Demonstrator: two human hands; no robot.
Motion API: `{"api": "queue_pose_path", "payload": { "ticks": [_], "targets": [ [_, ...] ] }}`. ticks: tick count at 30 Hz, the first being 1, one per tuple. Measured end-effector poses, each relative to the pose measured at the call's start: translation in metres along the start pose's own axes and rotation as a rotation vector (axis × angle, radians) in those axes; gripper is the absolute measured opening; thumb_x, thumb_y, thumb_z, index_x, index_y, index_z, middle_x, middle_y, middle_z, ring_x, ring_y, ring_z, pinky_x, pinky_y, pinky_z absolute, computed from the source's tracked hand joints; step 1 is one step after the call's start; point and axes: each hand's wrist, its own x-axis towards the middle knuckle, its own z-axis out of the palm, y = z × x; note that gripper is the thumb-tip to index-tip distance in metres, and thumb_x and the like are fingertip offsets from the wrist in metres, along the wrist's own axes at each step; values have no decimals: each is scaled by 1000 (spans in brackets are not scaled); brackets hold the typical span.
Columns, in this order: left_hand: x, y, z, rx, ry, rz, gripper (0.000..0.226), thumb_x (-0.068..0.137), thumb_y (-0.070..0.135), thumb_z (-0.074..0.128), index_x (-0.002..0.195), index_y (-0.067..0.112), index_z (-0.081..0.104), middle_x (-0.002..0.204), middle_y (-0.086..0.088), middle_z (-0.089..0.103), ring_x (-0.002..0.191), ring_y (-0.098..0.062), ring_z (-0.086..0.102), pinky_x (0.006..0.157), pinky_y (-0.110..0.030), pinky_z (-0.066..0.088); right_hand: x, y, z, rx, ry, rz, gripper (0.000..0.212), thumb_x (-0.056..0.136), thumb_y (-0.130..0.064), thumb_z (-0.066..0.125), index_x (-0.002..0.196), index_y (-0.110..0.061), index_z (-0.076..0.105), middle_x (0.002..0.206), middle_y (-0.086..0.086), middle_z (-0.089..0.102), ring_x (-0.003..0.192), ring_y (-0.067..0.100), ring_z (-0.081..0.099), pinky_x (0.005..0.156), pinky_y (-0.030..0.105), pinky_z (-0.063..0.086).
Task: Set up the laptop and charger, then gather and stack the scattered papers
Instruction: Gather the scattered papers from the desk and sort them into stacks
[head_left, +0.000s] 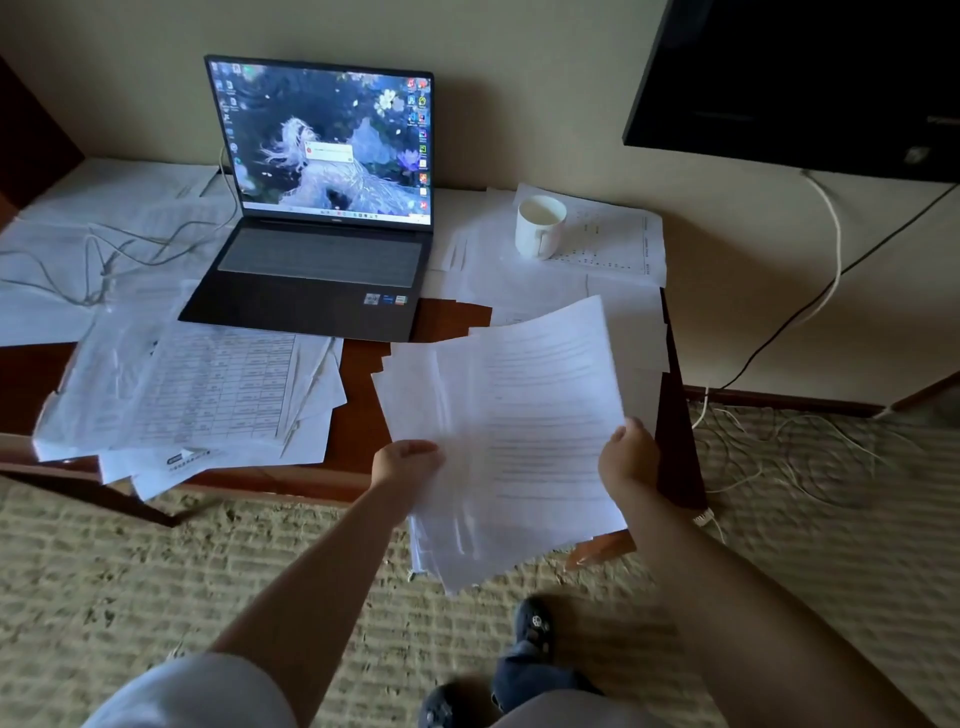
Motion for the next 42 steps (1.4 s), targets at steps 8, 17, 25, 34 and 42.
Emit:
{"api": "queue_pose_path", "payload": {
  "ticks": [8, 17, 25, 34, 42],
  "targets": [
    [-4, 0, 5, -51, -23, -44, 29, 77, 14, 78, 104, 18, 67, 96, -6, 65, 86, -27, 66, 81, -41, 58, 17, 12, -18, 9, -97, 313, 39, 95, -7, 43, 131, 7, 47, 135, 26, 49, 123, 42, 47, 97, 40, 41],
    [0, 2, 13, 34, -38, -53, 32, 84, -8, 57, 59, 11, 64, 63, -6, 58, 59, -21, 54, 65, -31, 48, -10, 3, 14, -258, -84, -125, 9, 78, -1, 51, 79, -3, 60, 101, 22, 59, 95, 40, 56, 73, 37, 44],
    [3, 11, 9, 101, 66, 50, 17, 95, 19, 49, 98, 5, 59, 89, -8, 58, 84, -24, 55, 76, -35, 49, -2, 10, 9, -218, -85, -129, 35, 82, 0, 51, 57, -12, 31, 57, 2, 31, 64, 24, 40, 49, 30, 21],
    [6, 6, -4, 66, 134, 37, 15, 90, 20, 61, 93, 6, 61, 88, -10, 62, 81, -26, 58, 75, -39, 53, 0, -2, -8, 10, 128, -53, 30, 94, 0, 41, 120, 0, 55, 119, 23, 59, 111, 39, 55, 85, 38, 44],
    [-4, 2, 2, -17, 87, -27, 43, 69, 22, 85, 55, 14, 45, 70, -7, 61, 66, -26, 58, 66, -39, 55, 0, -2, -5, -146, 88, -78, 36, 88, 3, 40, 120, -1, 55, 119, 23, 59, 112, 41, 53, 87, 43, 45]
  ]
}}
